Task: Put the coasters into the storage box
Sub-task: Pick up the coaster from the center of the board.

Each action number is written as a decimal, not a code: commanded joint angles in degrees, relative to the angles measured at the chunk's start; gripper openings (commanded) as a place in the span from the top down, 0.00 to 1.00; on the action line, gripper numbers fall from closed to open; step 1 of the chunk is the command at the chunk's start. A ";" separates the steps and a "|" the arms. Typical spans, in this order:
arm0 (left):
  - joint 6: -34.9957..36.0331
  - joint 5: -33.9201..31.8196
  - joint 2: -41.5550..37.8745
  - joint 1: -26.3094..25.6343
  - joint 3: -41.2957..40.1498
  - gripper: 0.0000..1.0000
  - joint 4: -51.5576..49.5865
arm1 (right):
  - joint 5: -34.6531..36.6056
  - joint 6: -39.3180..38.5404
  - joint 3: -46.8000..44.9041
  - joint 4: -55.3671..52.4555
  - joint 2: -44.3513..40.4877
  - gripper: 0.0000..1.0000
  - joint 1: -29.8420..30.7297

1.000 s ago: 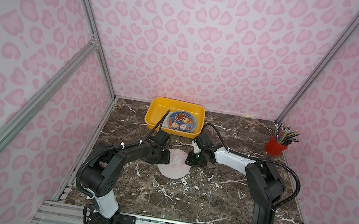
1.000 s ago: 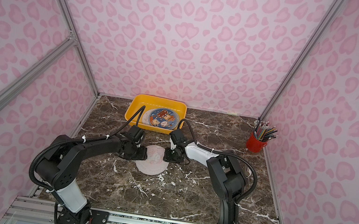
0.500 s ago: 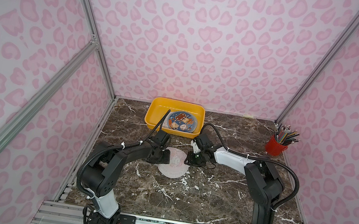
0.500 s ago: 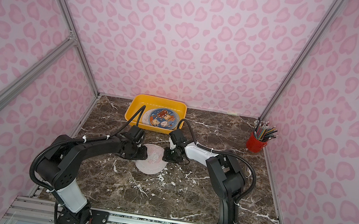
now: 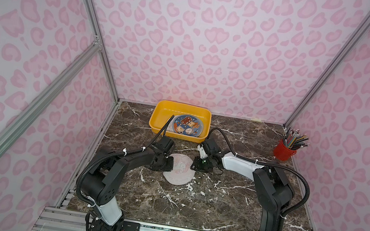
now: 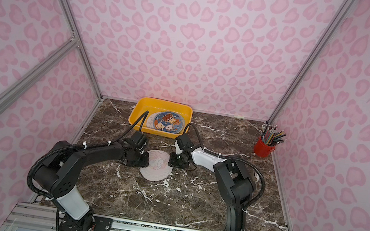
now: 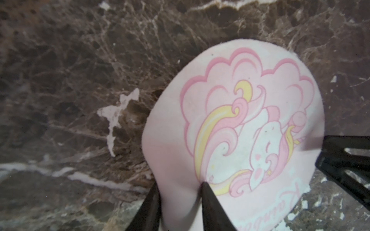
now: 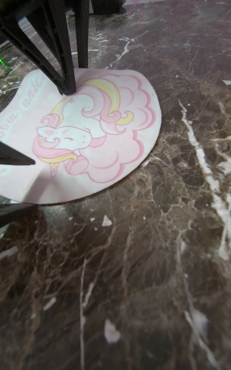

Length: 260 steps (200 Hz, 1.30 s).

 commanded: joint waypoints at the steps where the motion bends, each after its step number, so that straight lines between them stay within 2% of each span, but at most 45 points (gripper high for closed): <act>1: 0.01 0.65 -0.22 -0.02 -0.20 0.72 -3.54 | 1.58 0.17 -0.75 -3.70 0.22 0.66 -0.22; 70: 0.35 0.53 -2.12 -0.02 1.09 0.92 -5.61 | 0.77 0.40 -2.33 -2.40 -1.62 0.64 -1.13; 95: 0.68 0.75 -4.13 -0.02 1.84 0.98 -7.07 | -0.25 0.49 -3.39 -1.33 -2.96 0.59 -1.50; 130: 2.23 0.79 -8.51 -0.12 5.02 0.98 -10.88 | -1.78 1.00 -5.61 0.82 -5.77 0.49 -2.25; 160: 4.65 0.86 -11.35 -0.18 11.07 0.98 -14.95 | -2.55 1.19 -6.83 1.74 -7.83 0.45 -2.84; 194: 7.56 1.34 -10.88 -0.11 20.17 0.98 -18.89 | -3.16 1.50 -8.12 2.71 -10.07 0.40 -3.48; 260: 10.90 4.51 -1.26 0.09 37.82 0.98 -20.30 | -3.98 1.67 -9.88 2.54 -14.64 0.35 -5.13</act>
